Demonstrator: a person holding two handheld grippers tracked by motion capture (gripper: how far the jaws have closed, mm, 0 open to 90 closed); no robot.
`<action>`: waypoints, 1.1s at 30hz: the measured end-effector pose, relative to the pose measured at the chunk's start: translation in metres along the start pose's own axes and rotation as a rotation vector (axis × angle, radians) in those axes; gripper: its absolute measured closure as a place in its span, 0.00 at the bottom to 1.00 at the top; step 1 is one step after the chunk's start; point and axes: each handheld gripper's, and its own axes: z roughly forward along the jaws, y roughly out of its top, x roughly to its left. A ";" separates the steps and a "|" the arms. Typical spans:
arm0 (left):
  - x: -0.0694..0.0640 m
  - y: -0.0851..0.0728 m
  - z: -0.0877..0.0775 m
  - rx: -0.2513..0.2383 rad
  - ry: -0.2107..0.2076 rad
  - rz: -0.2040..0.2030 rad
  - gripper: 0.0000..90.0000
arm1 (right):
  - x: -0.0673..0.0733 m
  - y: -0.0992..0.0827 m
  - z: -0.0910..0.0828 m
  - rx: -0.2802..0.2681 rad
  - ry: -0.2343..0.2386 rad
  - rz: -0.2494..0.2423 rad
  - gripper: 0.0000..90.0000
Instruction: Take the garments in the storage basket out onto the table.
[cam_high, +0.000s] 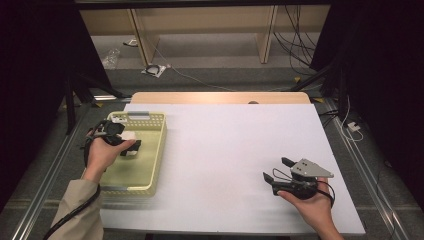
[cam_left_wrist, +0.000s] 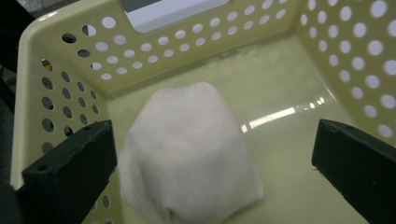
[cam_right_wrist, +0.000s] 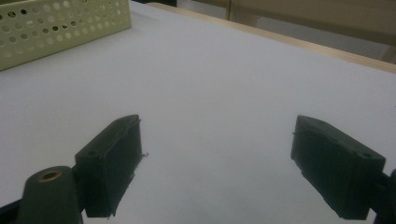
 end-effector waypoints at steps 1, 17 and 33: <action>0.001 0.000 0.003 0.006 0.004 0.002 0.00 | 0.000 0.000 0.000 -0.001 0.002 -0.002 0.19; 0.000 -0.006 0.032 0.096 0.076 0.028 0.07 | 0.000 -0.001 0.002 0.001 0.014 -0.002 0.19; -0.004 -0.015 0.039 0.140 0.144 0.080 0.39 | 0.000 -0.001 0.002 0.009 0.019 -0.004 0.20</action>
